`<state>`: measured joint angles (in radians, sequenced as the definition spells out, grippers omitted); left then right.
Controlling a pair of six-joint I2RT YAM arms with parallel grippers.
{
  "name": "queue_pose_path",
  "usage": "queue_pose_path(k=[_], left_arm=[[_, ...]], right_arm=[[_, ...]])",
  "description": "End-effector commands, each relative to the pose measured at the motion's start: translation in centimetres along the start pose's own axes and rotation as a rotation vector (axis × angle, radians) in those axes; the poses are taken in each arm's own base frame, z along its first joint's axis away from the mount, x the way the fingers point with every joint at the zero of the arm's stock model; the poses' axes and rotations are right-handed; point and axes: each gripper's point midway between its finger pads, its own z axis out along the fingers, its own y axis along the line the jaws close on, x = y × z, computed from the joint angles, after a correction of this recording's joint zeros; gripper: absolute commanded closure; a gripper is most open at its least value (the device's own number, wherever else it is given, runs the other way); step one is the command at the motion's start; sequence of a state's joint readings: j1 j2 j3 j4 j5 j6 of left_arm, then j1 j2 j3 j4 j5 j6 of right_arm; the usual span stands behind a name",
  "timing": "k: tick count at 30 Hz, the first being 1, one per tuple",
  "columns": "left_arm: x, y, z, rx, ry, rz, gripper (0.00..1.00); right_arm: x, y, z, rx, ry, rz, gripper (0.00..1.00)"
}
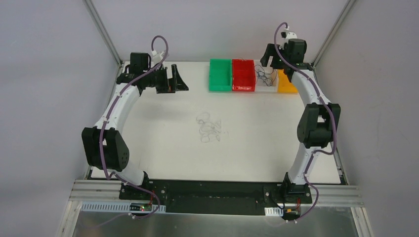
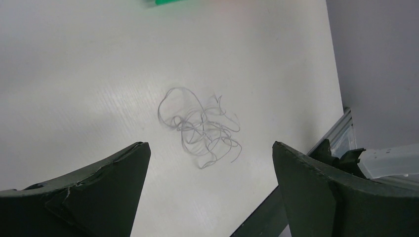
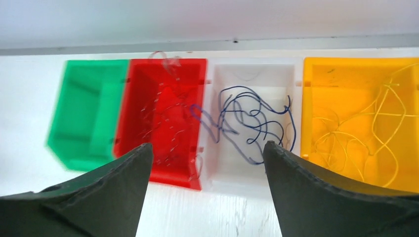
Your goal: Untangle the cables
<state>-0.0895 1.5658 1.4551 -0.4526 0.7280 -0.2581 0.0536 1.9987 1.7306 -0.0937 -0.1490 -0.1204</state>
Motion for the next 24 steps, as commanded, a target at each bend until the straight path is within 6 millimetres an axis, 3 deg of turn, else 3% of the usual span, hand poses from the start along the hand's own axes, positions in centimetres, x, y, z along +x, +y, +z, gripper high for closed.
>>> queue_pose_path(k=[1,4,6,11,15,18,24], left_arm=[[4.4,1.7,0.7,0.01,0.124,-0.067,0.01],[7.8,2.5,1.8,0.036,0.213,-0.135,0.01],[9.7,2.7,2.6,0.055,0.27,-0.173,0.09],[13.0,2.5,4.7,0.106,0.388,-0.236,0.24],[15.5,1.1,6.6,0.163,0.486,-0.252,0.4],[17.4,0.4,8.0,0.185,0.543,-0.272,0.43],[18.7,0.6,10.7,0.202,0.524,-0.343,0.52]], right_arm=[[-2.4,4.9,-7.5,-0.214,0.032,-0.044,0.14],[1.7,8.9,-11.1,-0.385,0.208,0.02,0.15],[5.3,11.3,-12.9,-0.46,0.326,0.057,0.15],[13.4,16.4,-15.2,-0.572,0.532,0.068,0.18],[18.0,19.4,-15.1,-0.613,0.647,0.053,0.22],[21.2,20.9,-14.2,-0.606,0.721,0.042,0.24],[25.2,23.1,-12.3,-0.595,0.785,0.043,0.28]])
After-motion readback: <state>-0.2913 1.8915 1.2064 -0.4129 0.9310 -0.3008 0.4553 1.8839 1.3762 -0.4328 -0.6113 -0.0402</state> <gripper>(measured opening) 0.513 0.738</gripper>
